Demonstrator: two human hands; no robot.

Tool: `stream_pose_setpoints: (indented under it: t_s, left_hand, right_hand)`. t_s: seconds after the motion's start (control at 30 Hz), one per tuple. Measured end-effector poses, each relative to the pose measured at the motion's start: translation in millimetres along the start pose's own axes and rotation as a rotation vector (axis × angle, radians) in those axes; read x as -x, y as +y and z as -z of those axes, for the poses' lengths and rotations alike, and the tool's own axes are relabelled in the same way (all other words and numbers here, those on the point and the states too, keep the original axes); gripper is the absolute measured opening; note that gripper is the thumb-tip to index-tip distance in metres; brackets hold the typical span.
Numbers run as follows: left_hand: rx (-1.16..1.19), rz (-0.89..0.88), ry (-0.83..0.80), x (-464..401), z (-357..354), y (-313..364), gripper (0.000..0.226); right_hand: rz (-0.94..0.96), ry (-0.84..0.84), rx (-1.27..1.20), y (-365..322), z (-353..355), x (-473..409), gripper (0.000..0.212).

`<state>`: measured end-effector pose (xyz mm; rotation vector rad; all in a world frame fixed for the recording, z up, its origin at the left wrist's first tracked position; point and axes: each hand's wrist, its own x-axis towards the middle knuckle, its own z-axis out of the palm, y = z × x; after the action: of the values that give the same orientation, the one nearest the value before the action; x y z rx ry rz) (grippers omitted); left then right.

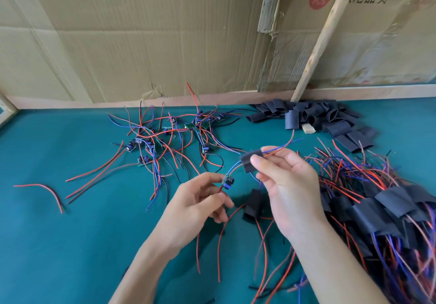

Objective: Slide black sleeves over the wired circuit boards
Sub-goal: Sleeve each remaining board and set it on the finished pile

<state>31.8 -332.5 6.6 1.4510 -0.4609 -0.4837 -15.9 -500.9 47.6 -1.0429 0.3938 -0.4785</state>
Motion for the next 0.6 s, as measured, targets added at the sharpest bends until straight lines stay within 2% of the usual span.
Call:
stream_pose_setpoints:
  t_s: [0.07, 0.2, 0.33, 0.6]
  left_hand:
    - [-0.016, -0.016, 0.047, 0.4, -0.7, -1.0, 0.014]
    - [-0.100, -0.058, 0.108, 1.0, -1.3, -0.5, 0.024]
    - [-0.149, -0.101, 0.175, -0.3, 1.4, 1.0, 0.018]
    - [-0.222, -0.105, 0.232, -0.1, 1.1, 0.1, 0.019]
  right_hand:
    - [0.045, 0.012, 0.072, 2.6, 0.2, -0.1, 0.021]
    - [0.109, -0.007, 0.335, 16.7, -4.6, 5.5, 0.026]
    - [0.154, -0.016, 0.495, 15.9, -1.7, 4.8, 0.030]
    - [0.116, -0.052, 0.491, 17.8, -2.3, 5.1, 0.021]
